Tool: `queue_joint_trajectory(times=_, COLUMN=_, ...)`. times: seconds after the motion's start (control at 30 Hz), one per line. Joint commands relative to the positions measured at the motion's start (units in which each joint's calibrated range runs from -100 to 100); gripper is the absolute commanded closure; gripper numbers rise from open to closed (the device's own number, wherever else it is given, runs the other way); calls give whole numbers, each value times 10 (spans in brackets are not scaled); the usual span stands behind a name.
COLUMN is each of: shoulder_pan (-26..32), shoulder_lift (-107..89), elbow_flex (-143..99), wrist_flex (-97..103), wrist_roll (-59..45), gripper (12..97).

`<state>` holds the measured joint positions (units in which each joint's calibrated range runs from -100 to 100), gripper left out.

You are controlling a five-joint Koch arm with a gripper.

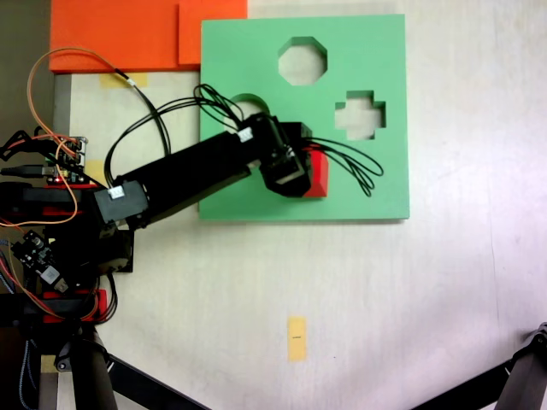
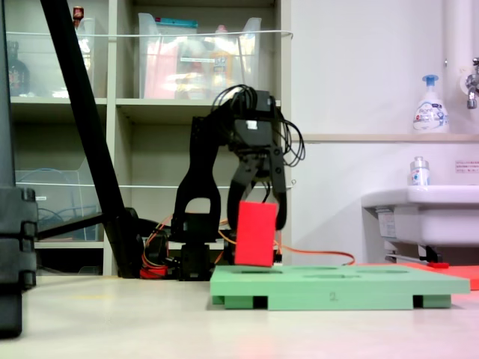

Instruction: Put the square block into the corresponding hole

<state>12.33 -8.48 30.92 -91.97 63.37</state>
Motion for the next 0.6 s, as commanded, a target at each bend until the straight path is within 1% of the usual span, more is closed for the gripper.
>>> queue_joint_trajectory(times=0.0, shoulder_pan=3, shoulder_lift=-10, elbow_flex=39, wrist_flex=-4, wrist_roll=1, gripper=723)
queue_joint_trajectory(times=0.57, shoulder_pan=15, shoulder_lift=54, elbow_flex=35, wrist_flex=-43, wrist_roll=-4, gripper=723)
